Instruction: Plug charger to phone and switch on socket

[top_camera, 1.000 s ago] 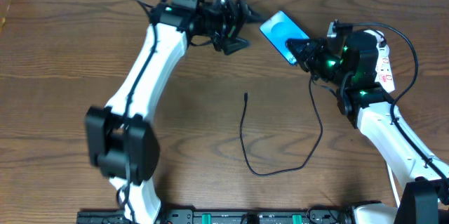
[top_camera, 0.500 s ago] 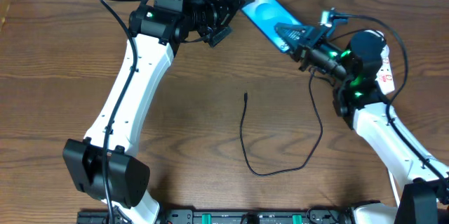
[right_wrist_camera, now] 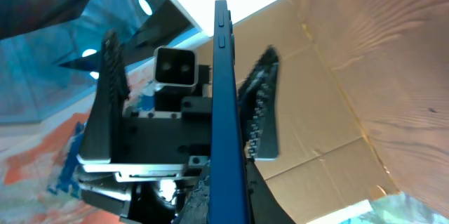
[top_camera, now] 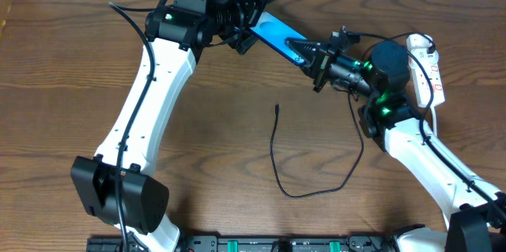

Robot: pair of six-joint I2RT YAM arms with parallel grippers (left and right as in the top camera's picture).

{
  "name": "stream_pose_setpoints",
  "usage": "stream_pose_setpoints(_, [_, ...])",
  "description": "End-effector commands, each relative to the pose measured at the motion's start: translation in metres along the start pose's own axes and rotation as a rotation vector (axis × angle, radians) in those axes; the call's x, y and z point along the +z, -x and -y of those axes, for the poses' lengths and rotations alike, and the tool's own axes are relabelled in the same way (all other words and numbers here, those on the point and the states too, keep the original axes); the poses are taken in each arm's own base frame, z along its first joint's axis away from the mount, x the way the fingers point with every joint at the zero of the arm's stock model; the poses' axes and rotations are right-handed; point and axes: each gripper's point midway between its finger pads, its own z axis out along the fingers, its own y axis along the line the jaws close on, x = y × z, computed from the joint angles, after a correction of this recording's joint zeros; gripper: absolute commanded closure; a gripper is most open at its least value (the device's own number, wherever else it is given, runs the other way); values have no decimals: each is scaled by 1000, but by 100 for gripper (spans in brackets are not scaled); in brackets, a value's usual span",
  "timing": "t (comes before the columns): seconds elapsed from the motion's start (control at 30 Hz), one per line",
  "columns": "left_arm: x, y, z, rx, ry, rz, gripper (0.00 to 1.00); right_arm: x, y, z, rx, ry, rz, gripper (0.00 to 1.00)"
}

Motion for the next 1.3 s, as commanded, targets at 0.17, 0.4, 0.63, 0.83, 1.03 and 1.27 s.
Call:
stream_pose_setpoints(0.17, [0,5,-1,-87,5,26,4,5,-17,-43,-75,170,14,99])
stream_pose_setpoints(0.4, [0,6,-1,-135,6,32,6,5,-17,-42,-75,170,12,99])
stream_pose_setpoints(0.63, [0,6,-1,-135,6,33,28,5,-19,-42,-76,166,4,99])
stream_pose_setpoints(0.83, [0,6,-1,-130,6,33,36,5,-20,-41,-76,162,-2,99])
stream_pose_setpoints(1.03, [0,6,-1,-115,6,32,51,6,-23,-37,-74,147,-20,99])
stream_pose_setpoints(1.27, [0,5,-1,-113,6,31,64,10,-29,-34,-69,138,-32,99])
